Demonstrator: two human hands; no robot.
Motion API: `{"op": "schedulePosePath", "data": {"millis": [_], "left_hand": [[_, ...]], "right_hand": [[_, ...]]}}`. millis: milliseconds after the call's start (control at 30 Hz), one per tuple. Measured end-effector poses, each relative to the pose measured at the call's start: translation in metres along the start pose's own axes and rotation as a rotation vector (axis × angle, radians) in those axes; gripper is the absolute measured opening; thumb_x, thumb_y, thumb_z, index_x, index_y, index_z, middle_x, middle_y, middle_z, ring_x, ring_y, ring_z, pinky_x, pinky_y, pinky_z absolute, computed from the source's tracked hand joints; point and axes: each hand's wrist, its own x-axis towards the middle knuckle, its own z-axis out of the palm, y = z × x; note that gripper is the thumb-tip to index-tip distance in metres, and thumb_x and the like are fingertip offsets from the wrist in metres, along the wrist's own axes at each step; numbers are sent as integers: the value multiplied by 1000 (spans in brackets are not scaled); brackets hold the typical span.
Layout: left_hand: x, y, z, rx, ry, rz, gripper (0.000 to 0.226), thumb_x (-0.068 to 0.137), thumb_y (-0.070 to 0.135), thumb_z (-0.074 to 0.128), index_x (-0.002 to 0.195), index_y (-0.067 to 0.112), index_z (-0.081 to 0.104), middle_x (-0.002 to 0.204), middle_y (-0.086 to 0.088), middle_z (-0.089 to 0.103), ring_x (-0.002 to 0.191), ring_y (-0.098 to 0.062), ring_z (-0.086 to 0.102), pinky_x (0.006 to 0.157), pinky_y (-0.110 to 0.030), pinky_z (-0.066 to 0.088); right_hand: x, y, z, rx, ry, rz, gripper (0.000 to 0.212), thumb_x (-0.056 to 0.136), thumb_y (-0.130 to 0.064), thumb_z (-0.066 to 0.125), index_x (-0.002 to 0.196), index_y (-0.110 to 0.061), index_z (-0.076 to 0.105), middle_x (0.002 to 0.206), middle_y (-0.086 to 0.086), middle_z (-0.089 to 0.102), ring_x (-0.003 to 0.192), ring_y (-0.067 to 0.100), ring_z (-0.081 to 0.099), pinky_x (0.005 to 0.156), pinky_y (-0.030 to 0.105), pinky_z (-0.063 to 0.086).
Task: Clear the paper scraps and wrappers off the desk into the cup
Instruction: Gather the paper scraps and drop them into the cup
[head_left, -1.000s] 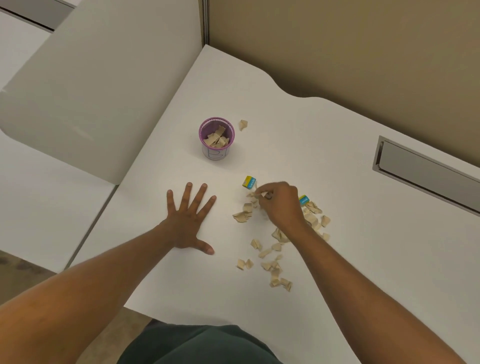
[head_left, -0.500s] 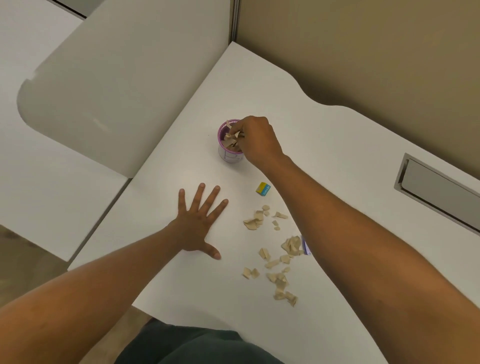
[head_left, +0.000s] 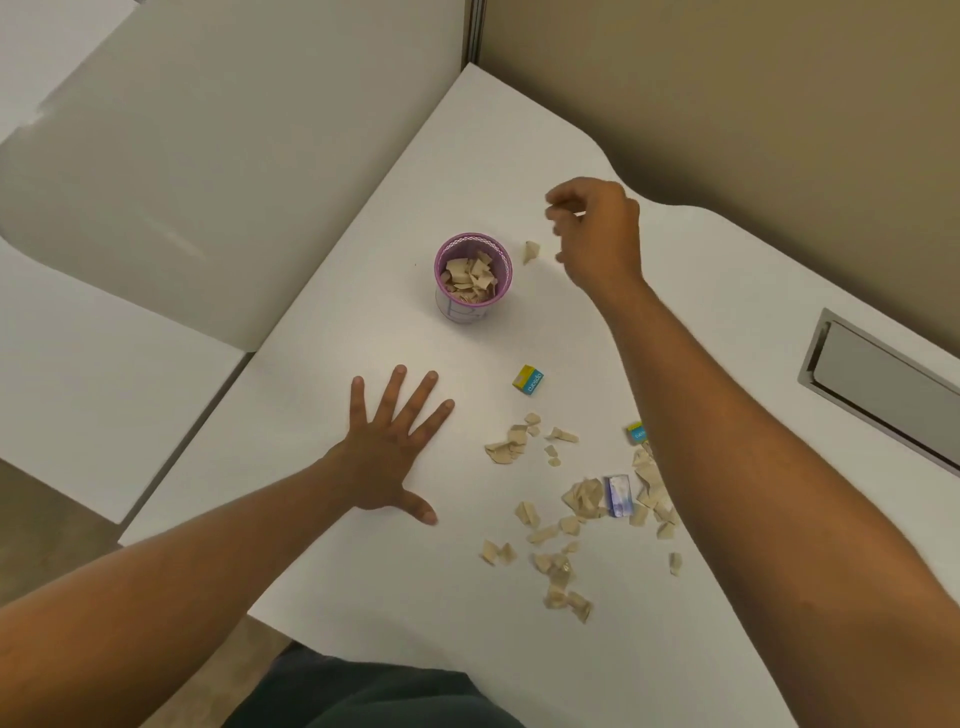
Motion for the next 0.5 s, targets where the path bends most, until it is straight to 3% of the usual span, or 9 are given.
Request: {"op": "schedulePosePath", "data": {"millis": [67, 167, 267, 400, 500], "left_hand": [[0, 0, -1, 11, 1, -1, 150, 50, 115, 28, 158, 32, -35, 163, -6, -50, 150, -46, -43, 113, -82, -18], [0, 0, -1, 17, -9, -1, 150, 51, 115, 28, 157, 31, -37, 163, -7, -50, 150, -46, -44, 114, -83, -15], [0, 0, 1, 22, 11, -1, 150, 51, 115, 27, 157, 31, -37, 163, -7, -49, 151, -46, -42, 114, -83, -14], [0, -1, 3, 17, 35, 1, 150, 49, 116, 26, 160, 31, -31, 167, -7, -43, 153, -45, -39, 114, -82, -15], [1, -2, 5, 21, 48, -3, 152, 48, 117, 25, 163, 31, -25, 170, -8, -38, 155, -45, -35, 114, -82, -16]], "right_hand": [[10, 24, 7, -186, -56, -47, 30, 97, 1, 52, 115, -12, 73, 119, 6, 71, 109, 20, 68, 97, 27, 53], [15, 54, 23, -428, -440, -252, 42, 101, -1, 47, 143, 0, 51, 153, 20, 45, 145, 32, 41, 120, 30, 28], [15, 73, 31, -624, -656, -458, 48, 105, -10, 42, 151, 0, 37, 161, 24, 29, 149, 37, 29, 123, 36, 18], [-7, 94, 29, -624, -595, -486, 45, 106, -13, 41, 150, -3, 42, 161, 19, 31, 148, 39, 29, 125, 40, 20], [-48, 112, 17, -568, -531, -320, 46, 108, -22, 39, 152, -8, 41, 163, 11, 31, 153, 31, 25, 127, 39, 19]]}}
